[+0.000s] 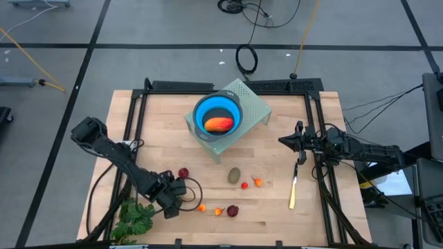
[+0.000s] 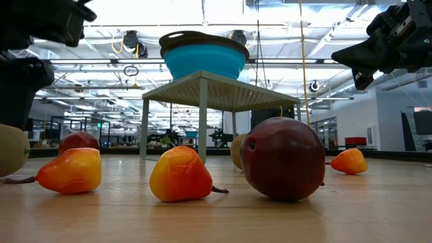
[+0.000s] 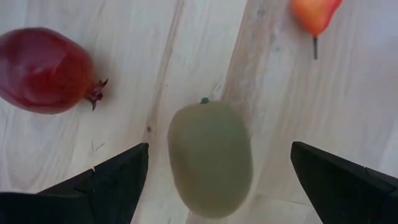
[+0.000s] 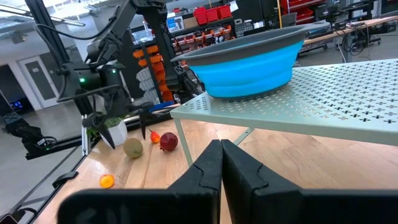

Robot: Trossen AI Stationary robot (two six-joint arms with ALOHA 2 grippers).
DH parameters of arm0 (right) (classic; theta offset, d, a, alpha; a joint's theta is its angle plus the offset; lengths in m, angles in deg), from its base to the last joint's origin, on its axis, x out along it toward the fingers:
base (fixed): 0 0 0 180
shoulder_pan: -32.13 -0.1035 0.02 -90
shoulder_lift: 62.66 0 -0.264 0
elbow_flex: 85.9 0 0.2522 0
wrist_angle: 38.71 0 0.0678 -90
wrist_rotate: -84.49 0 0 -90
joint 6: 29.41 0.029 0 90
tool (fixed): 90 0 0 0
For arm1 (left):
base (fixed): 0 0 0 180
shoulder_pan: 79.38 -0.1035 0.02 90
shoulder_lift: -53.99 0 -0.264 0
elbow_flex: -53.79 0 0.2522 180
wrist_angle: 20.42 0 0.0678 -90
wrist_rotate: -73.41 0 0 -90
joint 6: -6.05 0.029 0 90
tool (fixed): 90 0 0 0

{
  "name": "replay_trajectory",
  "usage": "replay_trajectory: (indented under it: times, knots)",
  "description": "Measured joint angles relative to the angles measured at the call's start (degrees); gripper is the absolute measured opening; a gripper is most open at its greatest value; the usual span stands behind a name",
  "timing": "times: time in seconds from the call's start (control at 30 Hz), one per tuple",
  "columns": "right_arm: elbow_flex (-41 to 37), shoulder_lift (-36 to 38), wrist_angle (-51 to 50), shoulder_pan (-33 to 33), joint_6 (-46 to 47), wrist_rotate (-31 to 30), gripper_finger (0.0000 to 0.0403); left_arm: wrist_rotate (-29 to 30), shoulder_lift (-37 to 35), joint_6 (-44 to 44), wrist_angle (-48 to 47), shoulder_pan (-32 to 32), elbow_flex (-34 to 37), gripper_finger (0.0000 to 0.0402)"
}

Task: Pick & Place Fruit
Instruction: Put the kiwi into the blue strainer bowl on the shelf

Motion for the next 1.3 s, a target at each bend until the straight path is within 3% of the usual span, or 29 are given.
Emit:
replay_trajectory:
  times: [0.5,0.83,1.13,1.3]
  knots:
    - [0.0,0.0,0.0,-0.01,-0.04,-0.02,0.0,1.57,0.18,3.56,1.49,-0.02,1.42,0.0392]
    - [0.0,0.02,-0.02,-0.01,-0.06,-0.02,0.0,-3.56,8.14,1.99,4.8,0.02,1.06,0.0392]
    - [0.0,0.02,0.02,0.0,-0.04,-0.04,0.0,-2.0,7.66,2.15,5.6,0.07,0.97,0.0392]
    - [0.0,0.02,0.03,-0.01,-0.04,-0.03,0.0,-2.51,7.65,3.06,5.49,0.06,0.97,0.0359]
